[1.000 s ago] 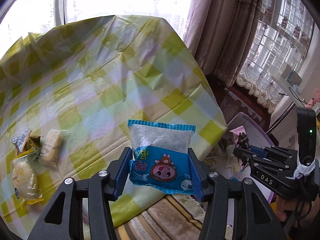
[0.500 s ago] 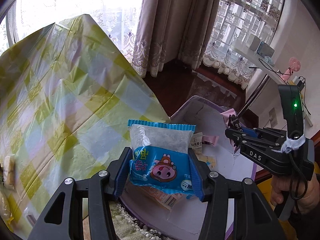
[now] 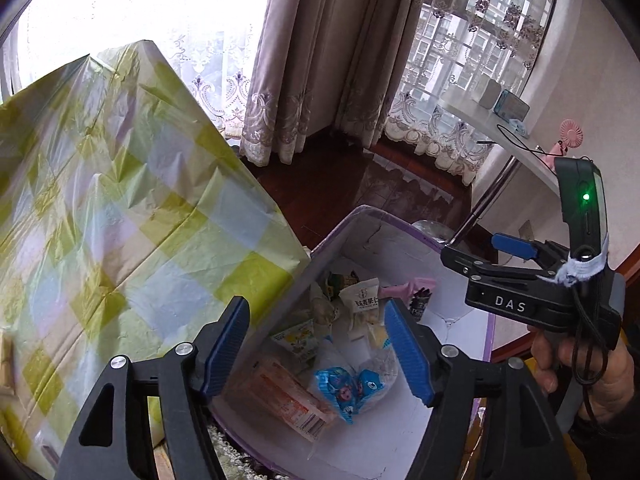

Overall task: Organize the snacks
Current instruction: 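Open both tools to drop the candy bag and chocolate bar into the box, then move both tools back over the remaining snacks on the table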

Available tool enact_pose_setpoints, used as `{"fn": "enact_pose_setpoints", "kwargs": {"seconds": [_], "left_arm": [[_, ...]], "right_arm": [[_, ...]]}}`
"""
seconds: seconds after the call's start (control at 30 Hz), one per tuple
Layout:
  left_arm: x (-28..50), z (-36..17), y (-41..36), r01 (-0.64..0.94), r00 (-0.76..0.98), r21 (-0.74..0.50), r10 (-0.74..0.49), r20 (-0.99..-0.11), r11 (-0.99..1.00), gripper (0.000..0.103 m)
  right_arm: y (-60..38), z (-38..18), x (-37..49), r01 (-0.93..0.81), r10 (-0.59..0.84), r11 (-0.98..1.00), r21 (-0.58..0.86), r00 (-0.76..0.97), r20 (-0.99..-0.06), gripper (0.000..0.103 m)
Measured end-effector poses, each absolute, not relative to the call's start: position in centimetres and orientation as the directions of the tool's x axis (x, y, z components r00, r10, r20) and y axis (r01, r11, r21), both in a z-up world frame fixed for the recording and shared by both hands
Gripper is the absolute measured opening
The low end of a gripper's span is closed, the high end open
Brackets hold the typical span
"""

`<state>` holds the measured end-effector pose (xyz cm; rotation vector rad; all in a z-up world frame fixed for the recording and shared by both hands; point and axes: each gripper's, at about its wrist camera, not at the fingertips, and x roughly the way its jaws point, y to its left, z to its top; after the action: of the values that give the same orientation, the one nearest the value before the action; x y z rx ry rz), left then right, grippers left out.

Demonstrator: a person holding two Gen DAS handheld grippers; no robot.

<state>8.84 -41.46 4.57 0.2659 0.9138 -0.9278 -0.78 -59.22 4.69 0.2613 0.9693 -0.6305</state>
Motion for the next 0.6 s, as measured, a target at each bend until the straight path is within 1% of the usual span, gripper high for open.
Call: {"fn": "enact_pose_setpoints", "kwargs": {"seconds": [0.07, 0.1, 0.17, 0.23, 0.3, 0.4, 0.43, 0.47, 0.6], "left_arm": [[9.3, 4.9, -40.8, 0.765, 0.315, -0.139, -0.554, -0.771, 0.629, 0.075], [9.5, 5.2, -40.5, 0.754, 0.341, -0.121, -0.543, -0.768, 0.645, 0.077], [9.9, 5.6, -39.9, 0.734, 0.398, -0.073, -0.515, -0.759, 0.675, 0.080], [9.9, 6.2, -39.6, 0.696, 0.493, 0.028, -0.449, -0.745, 0.717, 0.081], [9.7, 6.8, -39.4, 0.657, 0.574, 0.115, -0.396, -0.716, 0.745, 0.084], [10.2, 7.7, -38.6, 0.589, 0.655, 0.174, -0.340, -0.675, 0.789, 0.085], [10.3, 7.9, -38.4, 0.561, 0.682, 0.199, -0.313, -0.661, 0.804, 0.085], [10.6, 8.1, -38.1, 0.541, 0.702, 0.216, -0.295, -0.649, 0.812, 0.085], [11.1, 8.7, -36.5, 0.506, 0.750, 0.251, -0.277, -0.601, 0.826, 0.085]], "right_arm": [[-58.7, 5.1, -0.3, 0.599, -0.406, 0.794, -0.103, 0.398, -0.822, 0.091], [-58.4, 5.2, 0.0, 0.603, -0.430, 0.787, -0.130, 0.386, -0.816, 0.092], [-57.8, 5.4, 0.8, 0.614, -0.485, 0.763, -0.201, 0.339, -0.806, 0.096], [-57.1, 5.7, 1.5, 0.622, -0.551, 0.733, -0.275, 0.306, -0.776, 0.096], [-56.3, 6.1, 2.2, 0.631, -0.617, 0.693, -0.349, 0.269, -0.739, 0.096], [-54.7, 6.1, 3.8, 0.591, -0.685, 0.657, -0.468, 0.209, -0.698, 0.096], [-54.3, 6.2, 4.1, 0.570, -0.675, 0.677, -0.465, 0.231, -0.700, 0.096], [-53.9, 6.4, 4.2, 0.557, -0.648, 0.708, -0.434, 0.267, -0.713, 0.096], [-53.2, 6.9, 4.4, 0.543, -0.536, 0.785, -0.298, 0.355, -0.766, 0.096]]}}
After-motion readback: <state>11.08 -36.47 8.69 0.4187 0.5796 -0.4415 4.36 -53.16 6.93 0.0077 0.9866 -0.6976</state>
